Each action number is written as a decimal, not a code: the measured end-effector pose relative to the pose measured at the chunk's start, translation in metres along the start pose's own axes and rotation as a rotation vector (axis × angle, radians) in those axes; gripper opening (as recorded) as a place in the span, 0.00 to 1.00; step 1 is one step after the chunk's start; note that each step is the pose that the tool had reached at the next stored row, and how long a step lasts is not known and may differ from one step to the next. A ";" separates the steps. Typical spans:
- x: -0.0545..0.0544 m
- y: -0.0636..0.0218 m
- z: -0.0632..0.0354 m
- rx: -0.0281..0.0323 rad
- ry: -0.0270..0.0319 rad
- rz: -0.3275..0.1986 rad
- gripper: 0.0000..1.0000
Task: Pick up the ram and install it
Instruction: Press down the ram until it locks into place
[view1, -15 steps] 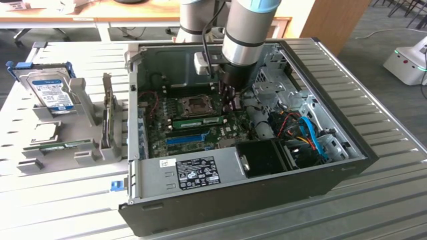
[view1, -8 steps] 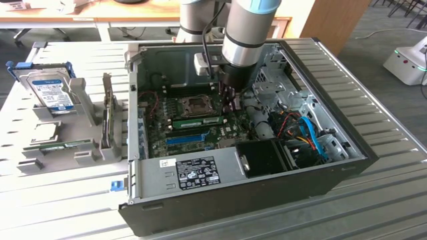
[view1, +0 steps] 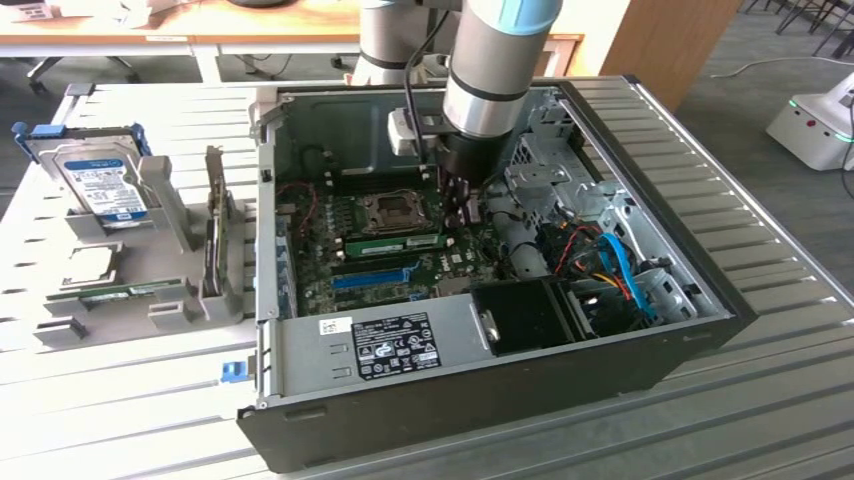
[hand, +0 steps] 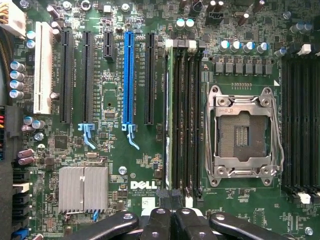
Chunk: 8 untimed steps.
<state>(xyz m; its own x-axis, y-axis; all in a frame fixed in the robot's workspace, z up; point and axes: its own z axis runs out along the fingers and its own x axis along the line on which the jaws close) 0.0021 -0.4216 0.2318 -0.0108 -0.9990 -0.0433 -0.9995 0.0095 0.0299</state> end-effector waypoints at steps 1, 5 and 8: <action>0.000 0.0000 0.0000 0.0000 -0.0001 0.000 0.11; -0.001 0.0000 0.0004 0.0001 -0.0003 0.000 0.11; -0.002 0.0000 0.0005 0.0001 -0.0002 0.000 0.11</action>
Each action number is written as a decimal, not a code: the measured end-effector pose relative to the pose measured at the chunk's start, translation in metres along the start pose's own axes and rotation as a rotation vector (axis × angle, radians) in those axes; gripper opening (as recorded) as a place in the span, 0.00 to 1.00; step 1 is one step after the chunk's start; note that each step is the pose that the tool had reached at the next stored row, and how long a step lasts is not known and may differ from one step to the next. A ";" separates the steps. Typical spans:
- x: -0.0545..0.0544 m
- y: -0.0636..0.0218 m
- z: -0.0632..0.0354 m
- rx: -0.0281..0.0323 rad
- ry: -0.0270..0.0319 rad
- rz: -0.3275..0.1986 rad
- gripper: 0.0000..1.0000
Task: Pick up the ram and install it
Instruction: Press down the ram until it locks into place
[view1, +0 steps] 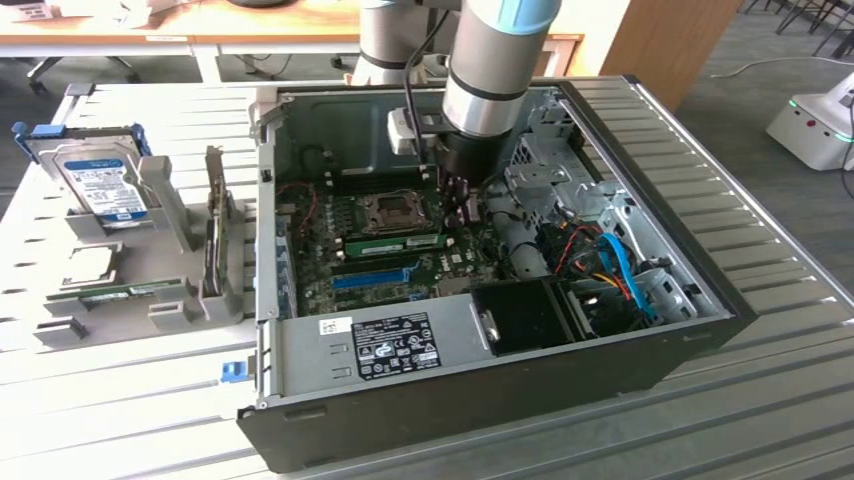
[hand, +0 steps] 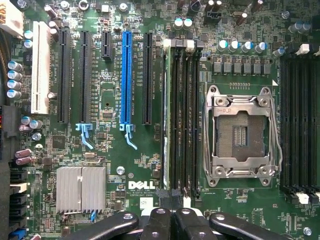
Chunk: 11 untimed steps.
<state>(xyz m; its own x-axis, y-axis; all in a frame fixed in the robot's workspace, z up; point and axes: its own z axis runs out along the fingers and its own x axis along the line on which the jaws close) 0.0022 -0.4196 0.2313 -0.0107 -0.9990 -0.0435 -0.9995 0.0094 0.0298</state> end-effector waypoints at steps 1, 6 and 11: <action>0.000 0.0000 0.0000 0.0000 0.0000 0.000 0.11; 0.000 0.0000 0.0008 0.0000 -0.0003 0.000 0.11; 0.000 -0.0001 0.0034 0.0000 0.0000 0.000 0.11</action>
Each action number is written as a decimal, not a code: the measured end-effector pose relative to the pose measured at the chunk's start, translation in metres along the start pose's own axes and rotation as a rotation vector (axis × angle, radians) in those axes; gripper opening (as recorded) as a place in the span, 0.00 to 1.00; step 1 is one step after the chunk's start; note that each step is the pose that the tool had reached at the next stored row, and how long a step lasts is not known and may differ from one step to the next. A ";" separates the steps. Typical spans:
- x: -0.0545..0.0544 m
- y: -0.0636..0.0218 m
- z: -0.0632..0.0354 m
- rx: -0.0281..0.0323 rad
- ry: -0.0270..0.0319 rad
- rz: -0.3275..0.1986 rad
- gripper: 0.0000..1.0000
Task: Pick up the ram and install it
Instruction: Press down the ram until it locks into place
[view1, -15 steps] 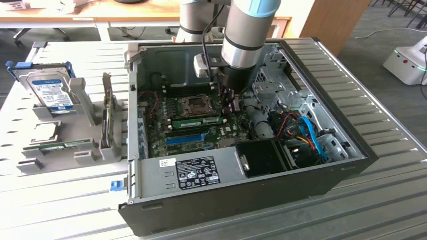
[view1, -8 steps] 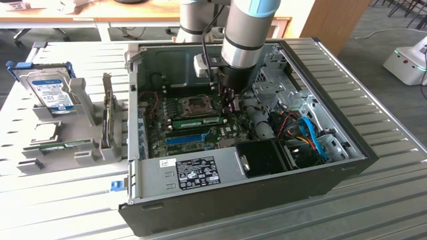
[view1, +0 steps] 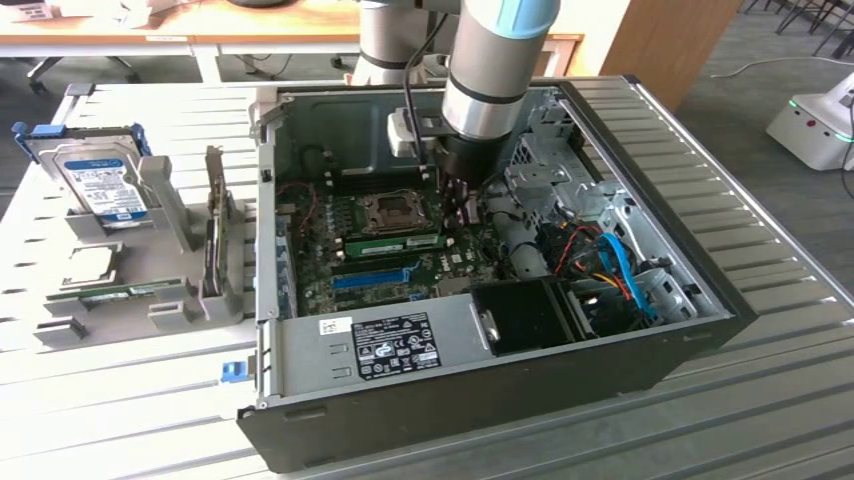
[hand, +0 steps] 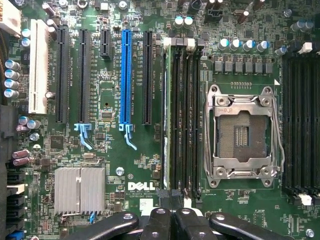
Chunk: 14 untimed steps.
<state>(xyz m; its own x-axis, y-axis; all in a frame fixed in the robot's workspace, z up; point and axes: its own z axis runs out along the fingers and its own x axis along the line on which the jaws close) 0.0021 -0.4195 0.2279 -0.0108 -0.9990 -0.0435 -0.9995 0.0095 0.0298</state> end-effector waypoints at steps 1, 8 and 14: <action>0.000 0.0000 0.0000 0.0000 0.0000 0.000 0.11; 0.000 -0.0001 0.0012 0.0000 -0.0001 0.000 0.11; 0.000 -0.0001 0.0017 0.0000 0.0000 0.000 0.11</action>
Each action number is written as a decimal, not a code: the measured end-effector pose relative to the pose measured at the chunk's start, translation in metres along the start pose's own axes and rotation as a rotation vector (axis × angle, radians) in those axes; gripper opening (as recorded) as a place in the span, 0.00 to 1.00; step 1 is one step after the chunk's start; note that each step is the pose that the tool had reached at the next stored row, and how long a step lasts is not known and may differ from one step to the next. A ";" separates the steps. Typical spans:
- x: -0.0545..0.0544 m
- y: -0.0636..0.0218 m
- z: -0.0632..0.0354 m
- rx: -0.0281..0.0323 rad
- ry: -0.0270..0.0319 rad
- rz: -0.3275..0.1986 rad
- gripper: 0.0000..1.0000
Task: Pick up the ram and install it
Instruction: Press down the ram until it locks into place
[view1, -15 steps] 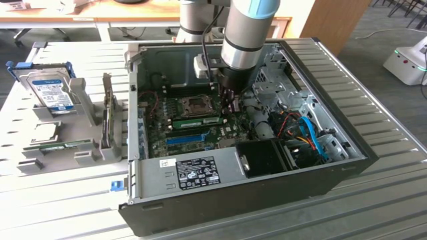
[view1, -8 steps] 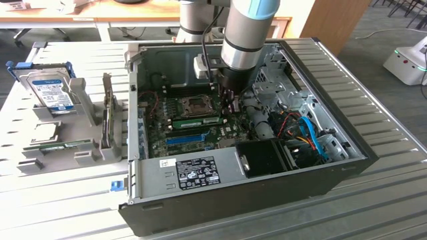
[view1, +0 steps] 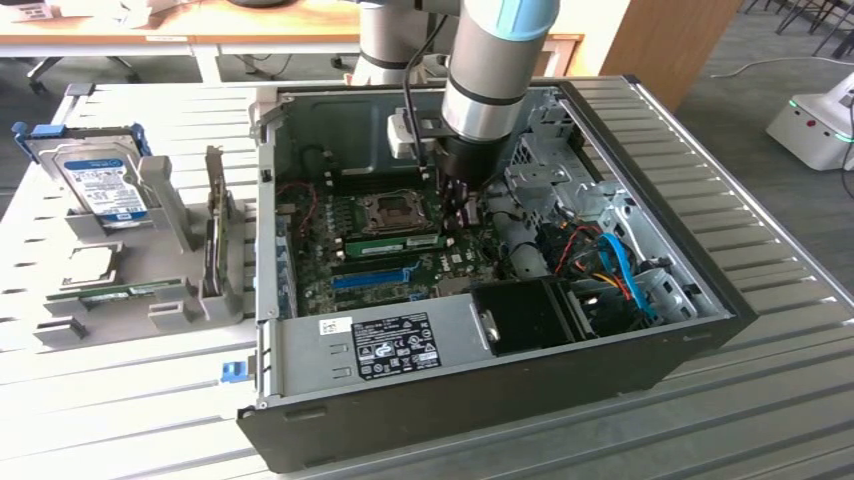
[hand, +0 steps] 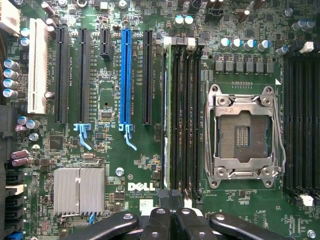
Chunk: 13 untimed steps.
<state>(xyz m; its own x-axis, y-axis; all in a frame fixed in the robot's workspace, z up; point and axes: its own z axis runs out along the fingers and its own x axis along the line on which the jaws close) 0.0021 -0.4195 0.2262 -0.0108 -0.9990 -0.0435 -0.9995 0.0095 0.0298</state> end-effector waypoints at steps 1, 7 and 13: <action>0.000 0.0000 0.0002 0.0000 0.0000 0.000 0.11; 0.000 0.0000 0.0013 0.0000 0.0001 0.000 0.11; 0.000 -0.0001 0.0021 0.0000 0.0000 0.000 0.11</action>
<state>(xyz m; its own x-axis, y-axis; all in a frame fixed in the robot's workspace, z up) 0.0021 -0.4195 0.2242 -0.0108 -0.9990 -0.0435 -0.9995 0.0096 0.0298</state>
